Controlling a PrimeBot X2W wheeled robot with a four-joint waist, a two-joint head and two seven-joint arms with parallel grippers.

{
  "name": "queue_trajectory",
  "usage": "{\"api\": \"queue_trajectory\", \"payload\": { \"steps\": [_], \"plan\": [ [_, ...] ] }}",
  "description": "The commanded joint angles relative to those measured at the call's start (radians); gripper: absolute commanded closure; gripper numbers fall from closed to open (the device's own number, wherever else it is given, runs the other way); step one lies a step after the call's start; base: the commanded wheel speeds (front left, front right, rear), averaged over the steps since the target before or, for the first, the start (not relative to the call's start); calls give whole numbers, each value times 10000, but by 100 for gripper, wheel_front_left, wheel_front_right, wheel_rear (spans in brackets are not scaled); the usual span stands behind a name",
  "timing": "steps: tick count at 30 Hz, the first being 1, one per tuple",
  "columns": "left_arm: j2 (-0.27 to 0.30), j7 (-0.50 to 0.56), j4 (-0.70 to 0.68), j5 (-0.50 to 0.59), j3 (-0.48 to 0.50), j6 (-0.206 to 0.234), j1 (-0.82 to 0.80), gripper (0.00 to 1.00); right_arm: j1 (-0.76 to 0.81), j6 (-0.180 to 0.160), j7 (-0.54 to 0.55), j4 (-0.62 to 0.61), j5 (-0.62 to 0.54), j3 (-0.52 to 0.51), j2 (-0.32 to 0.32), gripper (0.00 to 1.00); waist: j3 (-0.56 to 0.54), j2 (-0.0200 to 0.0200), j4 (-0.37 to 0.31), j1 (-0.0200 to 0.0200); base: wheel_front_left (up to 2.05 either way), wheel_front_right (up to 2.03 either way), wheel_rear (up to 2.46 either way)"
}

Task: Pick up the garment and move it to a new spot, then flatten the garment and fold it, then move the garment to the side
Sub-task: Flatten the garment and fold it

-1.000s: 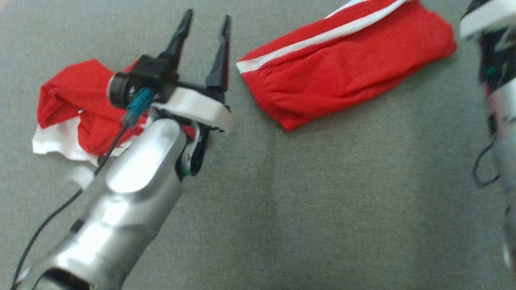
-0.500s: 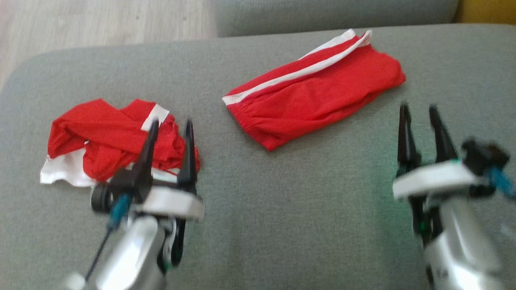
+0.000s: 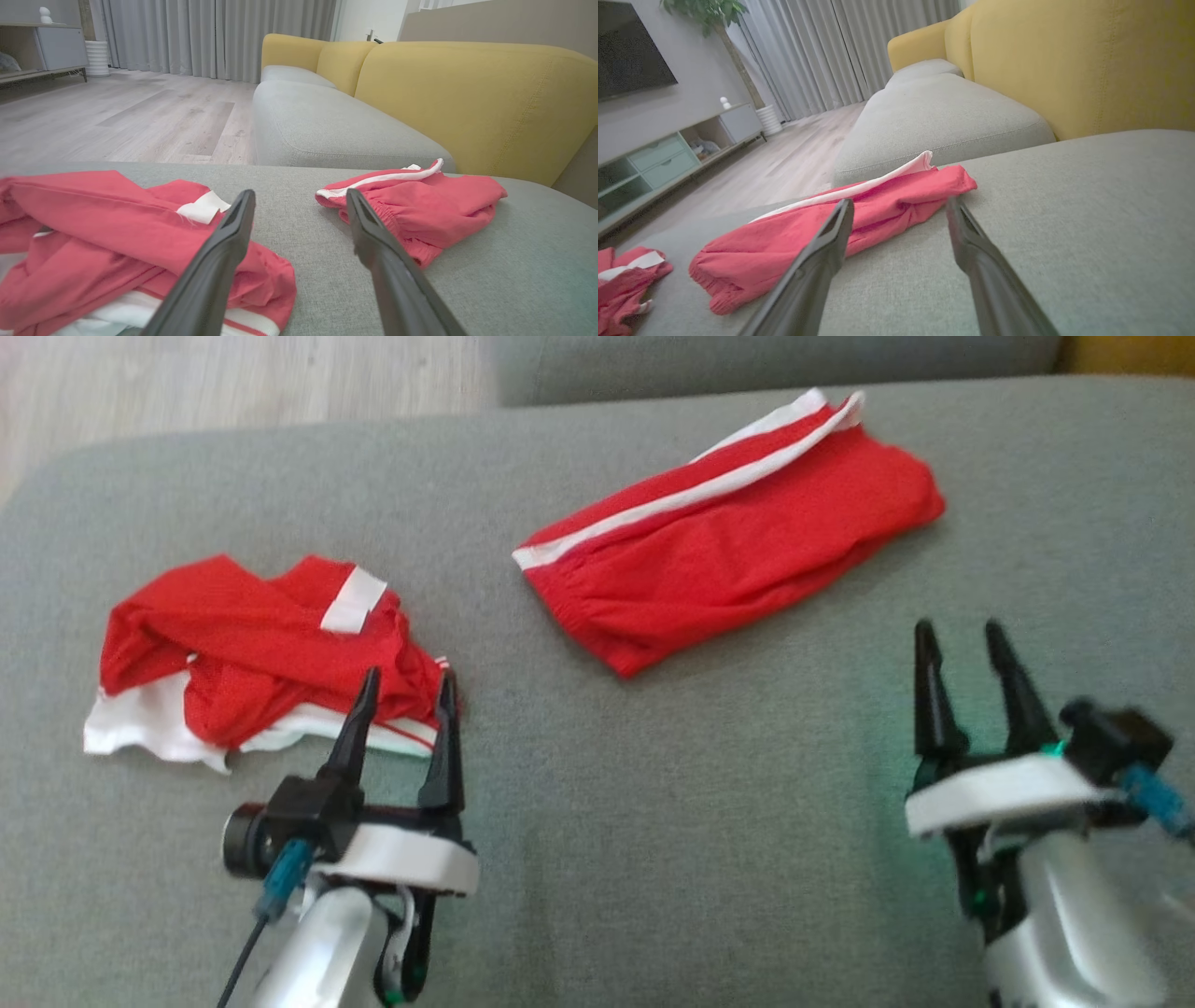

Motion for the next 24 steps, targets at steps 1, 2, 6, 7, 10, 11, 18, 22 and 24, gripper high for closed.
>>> {"api": "queue_trajectory", "payload": {
  "steps": [1, 2, 6, 7, 10, 11, 18, 22, 24],
  "plan": [
    [30, -53, -220, 94, 376, -46, -542, 0, -657, -7, 90, -404, -222, 109, 30, 0, 330, -1, 179, 0, 0, 0, 0],
    [-21, -53, -186, 116, 416, -75, -624, 0, -880, -7, 264, -420, -372, -28, 30, 0, 494, -1, 241, 0, 0, 0, 0],
    [-192, -53, -138, 287, 473, -260, -958, 0, -2111, -7, 1249, -275, -1061, -813, 30, 0, 1194, -1, 576, 0, 0, 0, 0],
    [-227, -53, -119, 340, 463, -321, -1035, 0, -2460, -7, 1577, -126, -1194, -1092, 16, 0, 1358, -1, 673, 0, 0, 0, 0],
    [-325, -53, -74, 434, 519, -464, -1260, 0, -3556, -7, 2541, 578, -1596, -1979, -150, 0, 1781, -1, 953, 0, 0, 0, 0],
    [-358, -53, -51, 450, 548, -505, -1325, 0, -3905, -7, 2803, 863, -1799, -2192, -240, 0, 1902, -1, 1048, 0, 0, 0, 0],
    [-523, -53, 157, 738, 411, -886, -1729, 0, -5882, -7, 3801, 3070, -2841, -3432, -920, 0, 2633, -1, 1632, 0, 0, 0, 0],
    [-581, -53, 178, 823, 463, -958, -1944, 0, -6671, -7, 3925, 4084, -3393, -3841, -1225, 0, 2955, -1, 1863, 0, 0, 0, 0],
    [-606, -53, 166, 847, 474, -990, -2019, 0, -6953, -7, 3946, 4521, -3663, -3889, -1388, 0, 3085, -1, 1944, 0, 0, 0, 0]
  ]
}}
